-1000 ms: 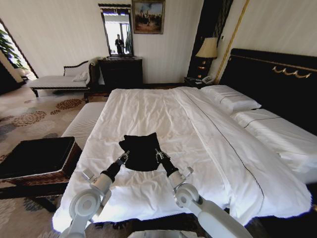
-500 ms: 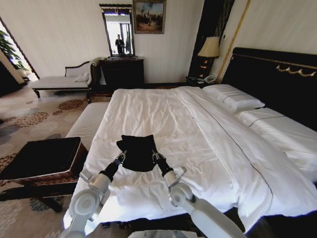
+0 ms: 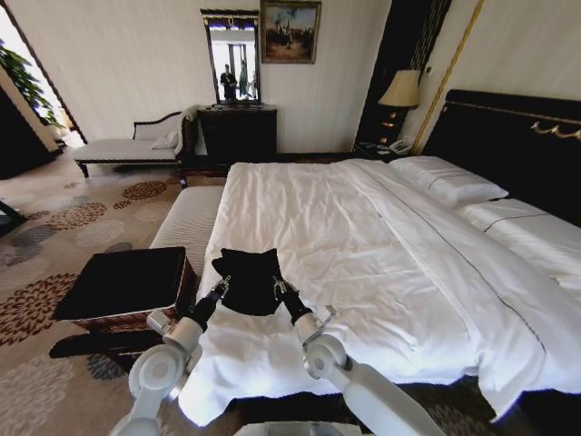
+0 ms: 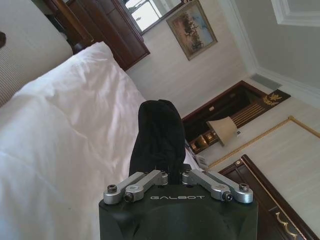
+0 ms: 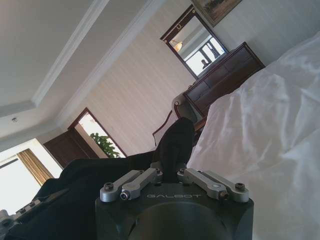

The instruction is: Fold the clothes on the bed and place them into the basket.

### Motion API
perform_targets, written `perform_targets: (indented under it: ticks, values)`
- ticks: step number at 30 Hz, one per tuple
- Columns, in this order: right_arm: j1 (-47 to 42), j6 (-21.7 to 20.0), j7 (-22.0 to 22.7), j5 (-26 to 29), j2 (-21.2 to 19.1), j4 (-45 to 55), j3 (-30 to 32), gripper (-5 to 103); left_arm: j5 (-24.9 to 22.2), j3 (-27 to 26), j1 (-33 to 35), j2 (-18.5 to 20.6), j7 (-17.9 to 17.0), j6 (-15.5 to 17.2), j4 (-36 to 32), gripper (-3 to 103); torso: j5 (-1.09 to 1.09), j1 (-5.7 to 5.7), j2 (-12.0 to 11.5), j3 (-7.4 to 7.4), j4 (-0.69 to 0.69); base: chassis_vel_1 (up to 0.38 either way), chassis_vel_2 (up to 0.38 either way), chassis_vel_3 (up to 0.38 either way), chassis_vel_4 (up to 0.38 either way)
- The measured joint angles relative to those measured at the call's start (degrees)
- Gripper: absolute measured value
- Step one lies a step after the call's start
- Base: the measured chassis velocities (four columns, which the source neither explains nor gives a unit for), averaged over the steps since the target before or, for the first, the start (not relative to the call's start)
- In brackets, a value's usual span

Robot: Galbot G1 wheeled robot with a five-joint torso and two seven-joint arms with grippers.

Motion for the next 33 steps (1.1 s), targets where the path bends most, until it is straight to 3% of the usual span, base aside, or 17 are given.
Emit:
perform_targets:
  ticks: [20, 33]
  values:
    - [1.9, 0.0, 0.9, -0.5, 2.1, -1.3, -1.4, 7, 0.1, -1.9, -0.1, 0.5, 0.6, -0.7, -0.1, 7, -0.02, 0.00, 0.0, 0.00, 0.02, 0.221, 0.219, -0.213, -0.221]
    - [4.4, -0.1, 1.9, -0.6, 5.7, -4.3, -4.3, 7, 0.4, -2.4, -0.1, 0.2, 0.9, -0.8, 0.7, 7, 0.00, 0.00, 0.0, 0.00, 0.02, 0.144, 0.144, -0.142, -0.142]
